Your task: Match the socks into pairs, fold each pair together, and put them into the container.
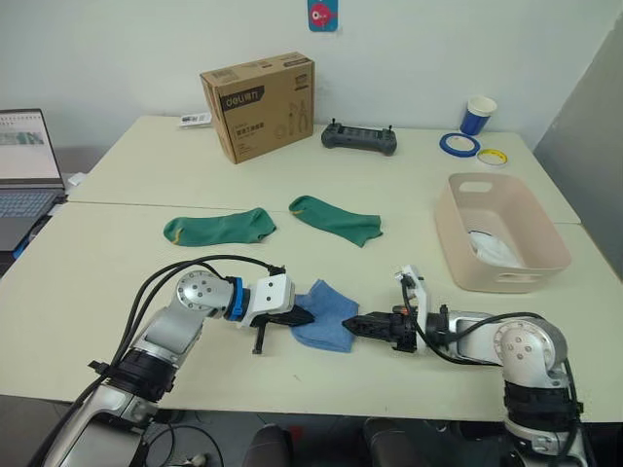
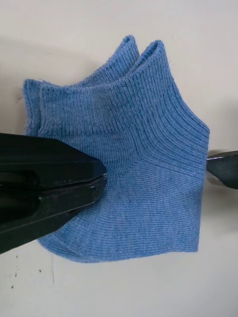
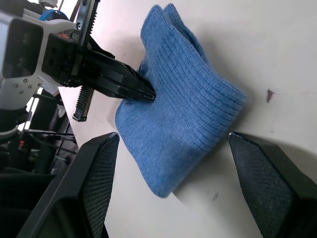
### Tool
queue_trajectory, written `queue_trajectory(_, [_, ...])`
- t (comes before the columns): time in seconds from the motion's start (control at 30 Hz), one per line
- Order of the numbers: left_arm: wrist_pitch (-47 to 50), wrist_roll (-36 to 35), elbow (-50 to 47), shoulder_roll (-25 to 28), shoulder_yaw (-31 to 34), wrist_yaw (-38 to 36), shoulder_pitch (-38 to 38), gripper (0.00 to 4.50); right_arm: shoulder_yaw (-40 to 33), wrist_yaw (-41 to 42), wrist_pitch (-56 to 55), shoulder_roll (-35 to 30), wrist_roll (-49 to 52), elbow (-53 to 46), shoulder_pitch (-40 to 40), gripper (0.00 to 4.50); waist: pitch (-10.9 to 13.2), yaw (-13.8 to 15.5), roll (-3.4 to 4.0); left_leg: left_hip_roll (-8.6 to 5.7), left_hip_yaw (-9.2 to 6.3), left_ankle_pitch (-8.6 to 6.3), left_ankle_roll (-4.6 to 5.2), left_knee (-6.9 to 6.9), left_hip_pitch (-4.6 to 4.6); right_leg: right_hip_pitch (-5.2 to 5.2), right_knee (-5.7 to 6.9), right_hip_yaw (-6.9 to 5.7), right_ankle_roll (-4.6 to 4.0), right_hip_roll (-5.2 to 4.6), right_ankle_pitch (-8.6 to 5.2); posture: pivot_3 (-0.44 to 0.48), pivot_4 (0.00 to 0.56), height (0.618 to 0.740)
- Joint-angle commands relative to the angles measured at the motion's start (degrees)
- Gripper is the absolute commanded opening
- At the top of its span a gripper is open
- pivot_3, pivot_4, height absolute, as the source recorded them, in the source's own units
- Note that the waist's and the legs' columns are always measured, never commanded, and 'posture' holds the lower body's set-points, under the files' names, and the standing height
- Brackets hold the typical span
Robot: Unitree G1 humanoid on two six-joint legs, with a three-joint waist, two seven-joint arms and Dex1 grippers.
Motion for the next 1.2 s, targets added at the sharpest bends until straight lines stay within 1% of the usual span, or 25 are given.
queue_trajectory(0.03, [1.56, 1.06, 0.04, 1.51, -0.08, -0.1, 2.31, 0.0, -3.38, -3.04, 2.56, 5.57, 1.38, 2.61, -3.33, 3.78, 0.0, -0.19, 0.0, 0.0, 0.0, 0.0, 0.0, 0.0, -0.01, -0.01, 0.0, 0.0, 0.0, 0.0, 0.0, 0.0, 0.15, 0.74])
queue_trajectory(0.2, [2.07, 0.87, -1.02, 1.41, 0.45, 0.54, 2.95, 0.0, -4.8, -4.53, 3.19, 11.04, 0.89, 6.05, -5.93, 3.78, -0.01, -0.31, 0.02, 0.02, -0.06, 0.0, 0.0, -0.18, 0.0, -0.06, 0.01, -0.07, -0.02, 0.04, -0.03, 0.0, 0.15, 0.74])
queue_trajectory(0.3, [2.46, 0.68, -1.55, 1.29, 0.8, 0.83, 3.12, 0.0, -4.32, -4.47, 1.97, 12.02, 0.48, 7.57, -6.46, 3.78, -0.01, -0.42, 0.02, 0.01, -0.03, 0.0, 0.0, -0.22, 0.0, -0.06, -0.03, -0.05, -0.02, 0.02, -0.04, 0.0, 0.15, 0.74])
queue_trajectory(0.37, [3.42, 0.04, -2.07, 1.27, 1.3, 0.92, 3.31, 0.0, -3.34, -3.77, 1.79, 11.25, 0.62, 7.27, -6.24, 3.78, 0.0, -0.57, 0.02, 0.0, -0.02, 0.0, 0.0, -0.23, 0.0, -0.07, -0.04, -0.04, -0.02, 0.02, -0.05, 0.0, 0.15, 0.74])
queue_trajectory(0.47, [4.35, -0.66, -2.77, 1.21, 1.84, 0.88, 3.58, 0.0, -1.24, -2.73, 1.17, 9.55, 0.38, 6.27, -5.3, 3.2, 0.0, -0.8, 0.02, 0.01, -0.03, 0.0, 0.0, -0.26, 0.0, -0.08, -0.04, -0.05, -0.02, 0.03, -0.05, 0.0, 0.15, 0.74])
queue_trajectory(0.6, [5.5, -1.41, -3.45, 1.17, 2.11, 0.62, 3.66, 0.0, 0.76, -2.64, -1.47, 7.93, -0.71, 6.42, -4.57, 1.8, 0.0, -1.02, 0.02, 0.01, -0.03, 0.0, 0.0, -0.28, 0.0, -0.08, -0.04, -0.05, -0.03, 0.02, -0.06, 0.0, 0.15, 0.74])
queue_trajectory(0.77, [6.37, -2.06, -3.5, 1.17, 2.57, 0.29, 2.92, 0.0, 0.88, -2.3, -3.77, 6.48, -1.22, 6.17, -3.82, 0.03, 0.0, -1.03, 0.02, 0.0, -0.02, 0.0, 0.0, -0.3, 0.0, -0.11, -0.04, -0.04, -0.03, 0.02, -0.06, 0.0, 0.15, 0.74])
queue_trajectory(0.83, [6.77, -3.0, -3.72, 0.89, 2.98, 0.17, 2.67, 0.0, 0.89, -2.11, -3.73, 6.19, -0.83, 5.54, -3.41, 0.01, 0.0, -1.01, 0.02, 0.0, -0.03, 0.0, 0.0, -0.3, -0.01, -0.11, -0.04, -0.05, -0.03, 0.02, -0.06, 0.0, 0.15, 0.74])
queue_trajectory(0.93, [7.23, -7.15, -5.23, -0.06, 4.81, -0.88, 2.33, 0.0, 1.44, -1.32, -4.9, 5.39, -0.91, 4.6, -2.61, 0.01, 0.01, -0.98, 0.01, -0.01, -0.02, 0.0, 0.0, -0.3, -0.02, -0.11, -0.05, -0.04, -0.03, 0.01, -0.06, 0.0, 0.15, 0.74])
queue_trajectory(0.97, [8.33, -8.69, -5.83, -0.42, 5.51, -0.89, 2.12, 0.17, 1.47, -1.13, -5.01, 5.08, -0.8, 4.34, -2.37, 0.0, 0.01, -0.97, 0.01, -0.01, -0.02, 0.0, 0.0, -0.3, -0.06, -0.14, -0.05, -0.05, -0.03, 0.01, -0.06, 0.0, 0.15, 0.74])
queue_trajectory(1.07, [14.61, -15.55, -11.03, 1.19, 8.58, -3.24, 0.88, 0.8, -0.19, 0.47, -5.23, 1.33, 0.87, -0.24, -1.44, 0.0, 0.03, -0.83, 0.0, -0.01, -0.02, 0.0, 0.0, -0.3, -0.19, -0.25, -0.06, -0.05, -0.01, 0.0, -0.07, 0.0, 0.15, 0.74])
queue_trajectory(1.13, [19.9, -19.42, -14.29, 2.09, 10.43, -3.17, -0.43, 1.48, -1.43, 1.22, -6.02, -1.53, 1.61, -3.6, -1.49, 0.0, 0.06, -0.81, 0.0, -0.04, -0.01, 0.0, 0.0, -0.3, -0.37, -0.42, -0.06, -0.04, 0.02, -0.02, -0.08, 0.0, 0.15, 0.74])
queue_trajectory(1.2, [23.56, -21.82, -16.62, 2.82, 11.6, -2.91, -2.24, 2.12, -3.46, 1.35, -6.32, -3.99, 3.09, -7.69, -1.83, 0.0, 0.05, -0.82, 0.0, -0.04, -0.01, 0.0, 0.0, -0.3, -0.48, -0.53, -0.04, -0.04, 0.03, -0.02, -0.07, 0.0, 0.15, 0.74])
